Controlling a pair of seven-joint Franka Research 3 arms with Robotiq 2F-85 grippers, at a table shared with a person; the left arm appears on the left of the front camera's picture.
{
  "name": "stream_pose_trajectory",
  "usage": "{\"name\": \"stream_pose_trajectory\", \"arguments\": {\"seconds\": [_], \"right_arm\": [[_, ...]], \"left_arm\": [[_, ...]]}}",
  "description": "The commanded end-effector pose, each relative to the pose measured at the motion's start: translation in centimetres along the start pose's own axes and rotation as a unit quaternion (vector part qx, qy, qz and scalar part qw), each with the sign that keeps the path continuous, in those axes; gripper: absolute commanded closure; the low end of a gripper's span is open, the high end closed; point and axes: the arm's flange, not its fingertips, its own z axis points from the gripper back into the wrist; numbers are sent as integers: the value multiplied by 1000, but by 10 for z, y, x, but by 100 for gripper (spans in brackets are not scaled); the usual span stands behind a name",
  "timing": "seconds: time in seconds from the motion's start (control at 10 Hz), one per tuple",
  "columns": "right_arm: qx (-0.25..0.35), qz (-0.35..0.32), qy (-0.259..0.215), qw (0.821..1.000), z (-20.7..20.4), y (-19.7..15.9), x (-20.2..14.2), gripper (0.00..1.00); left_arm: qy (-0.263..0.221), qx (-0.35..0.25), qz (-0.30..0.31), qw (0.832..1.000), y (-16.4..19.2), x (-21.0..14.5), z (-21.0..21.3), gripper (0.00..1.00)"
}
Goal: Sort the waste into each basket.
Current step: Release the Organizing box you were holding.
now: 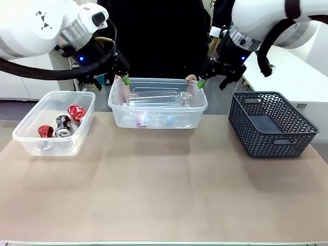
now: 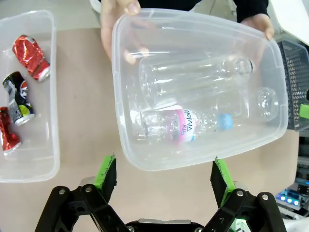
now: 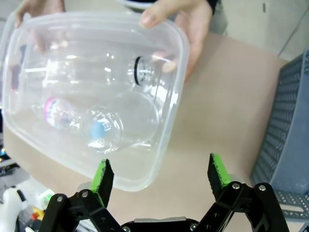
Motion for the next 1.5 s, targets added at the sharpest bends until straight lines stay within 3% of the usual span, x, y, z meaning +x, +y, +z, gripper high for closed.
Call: {"name": "stream_pose_trajectory", "arguments": {"seconds": [0.0,0.1,0.2,0.3,0.4,0.5,0.7,0.8,1.0,1.1,1.2,1.4], "right_arm": [[1,-10,-2,1000,2,1,3,0],[0,0,0,1000,0,0,0,0],[100,11,-12,995,31,-5,-42,0],[224,19,-13,974,63,-11,-89,0],[294,-77,-51,951,95,-14,-141,0],[319,-149,-105,930,115,-17,-183,0],[339,-211,-178,899,139,-34,-244,0],[366,-247,-212,872,147,-59,-266,0],[403,-295,-282,819,157,-100,-295,0],[401,-320,-297,806,156,-111,-297,0],[385,-279,-241,846,204,-92,-238,0],[385,-279,-241,846,204,-92,-238,0]], "left_arm": [[-4,4,6,1000,-1,1,-1,0],[0,0,0,1000,0,0,0,0],[17,-71,-42,996,-5,-6,19,0],[27,-128,-41,991,1,-17,45,0],[55,-224,-31,972,20,-35,77,0],[44,-304,-4,952,41,-52,99,0],[-16,-404,67,912,81,-78,119,0],[-43,-441,89,892,99,-88,120,0],[-84,-460,117,876,122,-106,117,0],[-96,-450,153,875,127,-109,115,0],[-65,-456,117,880,123,-88,138,0],[-65,-456,117,880,123,-88,138,0]]}}
